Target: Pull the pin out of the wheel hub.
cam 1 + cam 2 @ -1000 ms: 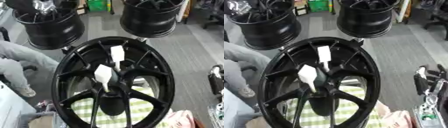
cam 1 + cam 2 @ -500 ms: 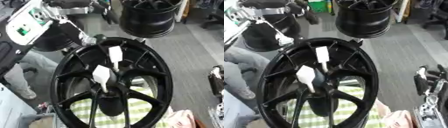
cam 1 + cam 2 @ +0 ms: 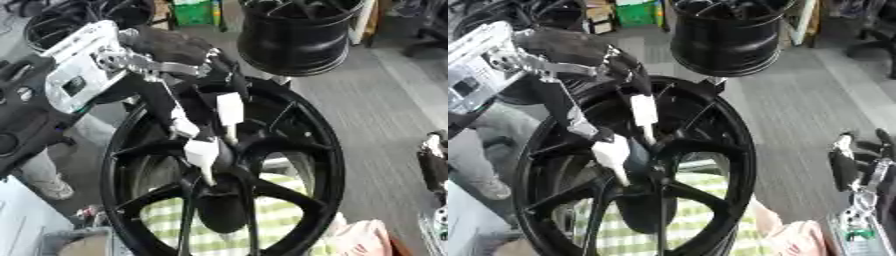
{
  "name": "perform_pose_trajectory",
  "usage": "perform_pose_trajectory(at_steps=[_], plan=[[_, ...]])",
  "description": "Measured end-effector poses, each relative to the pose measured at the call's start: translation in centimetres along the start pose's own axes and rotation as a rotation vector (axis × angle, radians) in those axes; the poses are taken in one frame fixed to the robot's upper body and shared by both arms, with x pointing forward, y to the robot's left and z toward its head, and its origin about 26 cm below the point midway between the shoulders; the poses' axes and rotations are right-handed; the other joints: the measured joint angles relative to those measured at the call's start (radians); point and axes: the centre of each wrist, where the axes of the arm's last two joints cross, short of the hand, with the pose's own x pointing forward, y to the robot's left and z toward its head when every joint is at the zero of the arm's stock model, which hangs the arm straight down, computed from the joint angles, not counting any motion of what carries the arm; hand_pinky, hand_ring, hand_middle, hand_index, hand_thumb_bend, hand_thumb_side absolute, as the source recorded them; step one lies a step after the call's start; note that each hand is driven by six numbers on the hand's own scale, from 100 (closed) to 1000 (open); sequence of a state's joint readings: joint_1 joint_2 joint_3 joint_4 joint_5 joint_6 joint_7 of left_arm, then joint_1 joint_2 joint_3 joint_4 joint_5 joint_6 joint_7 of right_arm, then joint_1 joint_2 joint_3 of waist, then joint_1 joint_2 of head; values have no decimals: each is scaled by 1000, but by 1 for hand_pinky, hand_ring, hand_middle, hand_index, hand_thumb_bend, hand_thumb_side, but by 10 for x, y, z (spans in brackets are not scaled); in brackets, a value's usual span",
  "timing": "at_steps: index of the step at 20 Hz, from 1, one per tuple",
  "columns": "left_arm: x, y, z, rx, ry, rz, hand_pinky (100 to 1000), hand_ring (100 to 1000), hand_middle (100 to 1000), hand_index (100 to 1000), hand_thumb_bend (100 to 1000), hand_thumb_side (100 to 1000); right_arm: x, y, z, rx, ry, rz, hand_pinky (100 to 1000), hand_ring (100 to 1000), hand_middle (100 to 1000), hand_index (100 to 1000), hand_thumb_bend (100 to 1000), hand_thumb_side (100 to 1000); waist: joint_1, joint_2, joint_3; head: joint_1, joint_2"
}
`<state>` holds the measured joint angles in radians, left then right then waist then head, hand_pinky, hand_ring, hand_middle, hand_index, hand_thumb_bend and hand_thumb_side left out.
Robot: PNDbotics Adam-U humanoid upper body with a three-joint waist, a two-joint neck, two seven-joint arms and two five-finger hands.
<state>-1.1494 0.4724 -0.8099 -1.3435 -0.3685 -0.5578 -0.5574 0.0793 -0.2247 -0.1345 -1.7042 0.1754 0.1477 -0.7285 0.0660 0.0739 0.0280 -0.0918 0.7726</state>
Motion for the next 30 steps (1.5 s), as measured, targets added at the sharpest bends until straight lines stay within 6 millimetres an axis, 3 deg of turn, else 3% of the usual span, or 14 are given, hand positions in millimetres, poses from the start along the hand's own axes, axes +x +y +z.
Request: perform_pose_trajectory(at_steps=[6, 13, 21, 30], plan=[[3, -12, -3, -59, 21, -33, 729, 704, 758, 884, 602, 639, 0, 0, 0, 0, -1, 1, 573, 601, 637, 904, 100, 555, 0, 0, 0, 0, 0], [-3, -25, 5, -107, 74, -38, 710, 674, 732, 870, 594, 670, 0, 0, 0, 0, -1, 1, 573, 600, 637, 904, 100, 555, 0, -1, 2, 1, 0], [-7, -40, 7, -138, 93, -14, 689, 644, 707, 853, 538, 700, 0, 0, 0, -1, -1, 2, 573, 600, 637, 903, 100, 556, 0, -1, 2, 4, 0], [-10, -50, 8, -143, 97, 25, 676, 619, 678, 846, 423, 602, 0, 0, 0, 0, 0, 3, 573, 599, 636, 902, 100, 556, 0, -1, 0, 6, 0]])
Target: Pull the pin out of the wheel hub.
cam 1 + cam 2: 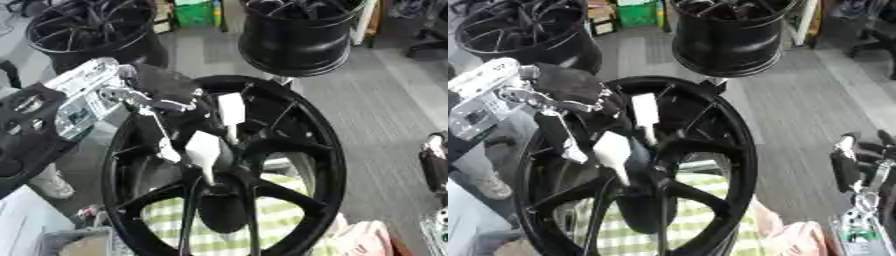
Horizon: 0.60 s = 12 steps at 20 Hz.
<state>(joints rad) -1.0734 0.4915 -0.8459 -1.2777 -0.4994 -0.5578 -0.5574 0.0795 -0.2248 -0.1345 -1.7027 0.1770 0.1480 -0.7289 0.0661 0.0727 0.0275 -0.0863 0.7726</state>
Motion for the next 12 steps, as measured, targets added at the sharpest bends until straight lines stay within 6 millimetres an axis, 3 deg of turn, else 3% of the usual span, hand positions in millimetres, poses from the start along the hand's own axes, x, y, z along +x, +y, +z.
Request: perform_pose_trajectory(at_steps=[7, 12], plan=[[1, 1, 0, 24, -22, 28, 678, 621, 681, 848, 410, 618, -1, 0, 0, 1, 3, 3, 573, 599, 636, 902, 100, 559, 0, 0, -3, 0, 0], [2, 1, -1, 27, -29, 33, 662, 600, 653, 823, 377, 562, -1, 0, 0, 1, 3, 3, 574, 599, 636, 903, 100, 559, 2, -1, -5, 1, 0]])
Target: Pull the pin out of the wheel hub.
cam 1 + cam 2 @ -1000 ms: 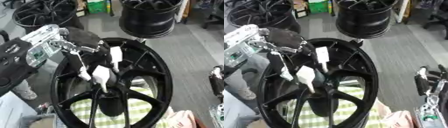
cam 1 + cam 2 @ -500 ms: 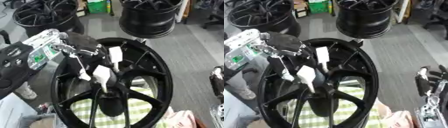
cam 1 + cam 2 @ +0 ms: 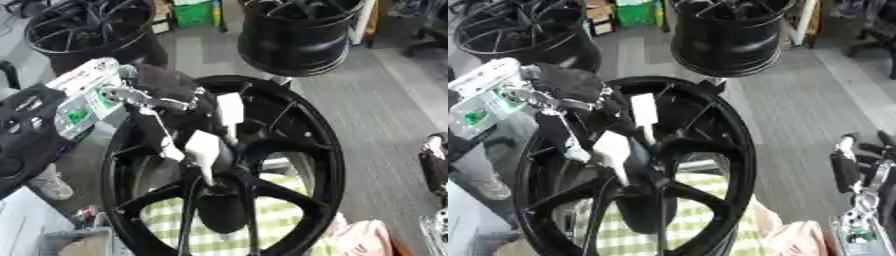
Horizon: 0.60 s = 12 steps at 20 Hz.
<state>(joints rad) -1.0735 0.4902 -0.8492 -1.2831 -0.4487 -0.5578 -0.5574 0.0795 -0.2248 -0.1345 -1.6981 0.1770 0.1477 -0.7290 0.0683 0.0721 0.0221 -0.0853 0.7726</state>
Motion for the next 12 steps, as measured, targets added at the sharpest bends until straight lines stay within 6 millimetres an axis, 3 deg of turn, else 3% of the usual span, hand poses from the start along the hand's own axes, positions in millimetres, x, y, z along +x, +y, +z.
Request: perform_pose_trajectory(at_steps=[12], plan=[[7, 3, -6, 19, -42, 8, 603, 519, 558, 759, 312, 397, 0, 0, 0, 1, -1, -1, 574, 600, 637, 903, 100, 560, 1, -3, -1, 2, 0]])
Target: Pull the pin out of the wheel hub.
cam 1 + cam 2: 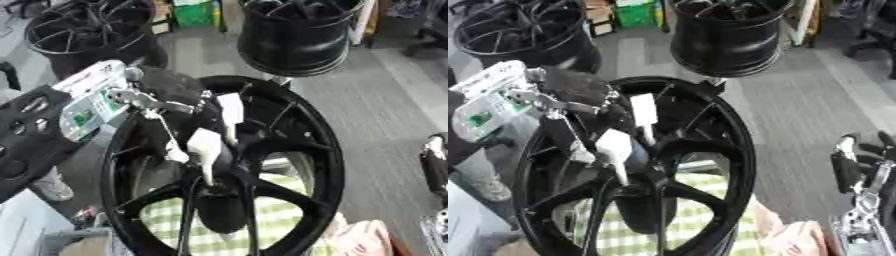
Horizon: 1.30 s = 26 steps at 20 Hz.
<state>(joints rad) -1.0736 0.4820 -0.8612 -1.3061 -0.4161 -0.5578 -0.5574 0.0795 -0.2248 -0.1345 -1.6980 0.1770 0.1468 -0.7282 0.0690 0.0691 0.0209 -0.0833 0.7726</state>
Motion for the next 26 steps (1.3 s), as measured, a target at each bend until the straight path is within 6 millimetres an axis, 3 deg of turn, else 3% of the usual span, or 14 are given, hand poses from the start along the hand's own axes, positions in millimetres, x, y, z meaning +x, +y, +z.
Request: perform_pose_trajectory(at_steps=[5, 11, 15, 21, 26], plan=[[1, 1, -1, 7, -12, 7, 525, 431, 457, 655, 265, 255, 0, 0, 0, 2, -1, -1, 574, 600, 637, 903, 100, 560, 0, -1, 1, 0, 0], [2, 1, -1, 28, -31, 32, 488, 383, 398, 590, 156, 237, 0, 0, 0, 2, -1, -1, 575, 600, 637, 903, 100, 560, -1, -1, 1, 1, 0], [4, 8, 5, 74, -50, 48, 489, 377, 390, 580, 144, 237, 0, 0, 0, 2, -1, -1, 574, 599, 637, 903, 100, 559, -1, -1, 1, 1, 0], [3, 29, 30, 170, -51, 49, 499, 380, 391, 585, 179, 247, 0, 0, 0, 2, -1, 0, 574, 599, 636, 902, 100, 558, -2, -4, 4, 1, 0], [-3, 50, 77, 297, -2, 51, 511, 387, 396, 597, 230, 255, -1, 0, 0, 1, 1, 1, 574, 599, 636, 902, 100, 558, -2, -6, 10, 1, 0]])
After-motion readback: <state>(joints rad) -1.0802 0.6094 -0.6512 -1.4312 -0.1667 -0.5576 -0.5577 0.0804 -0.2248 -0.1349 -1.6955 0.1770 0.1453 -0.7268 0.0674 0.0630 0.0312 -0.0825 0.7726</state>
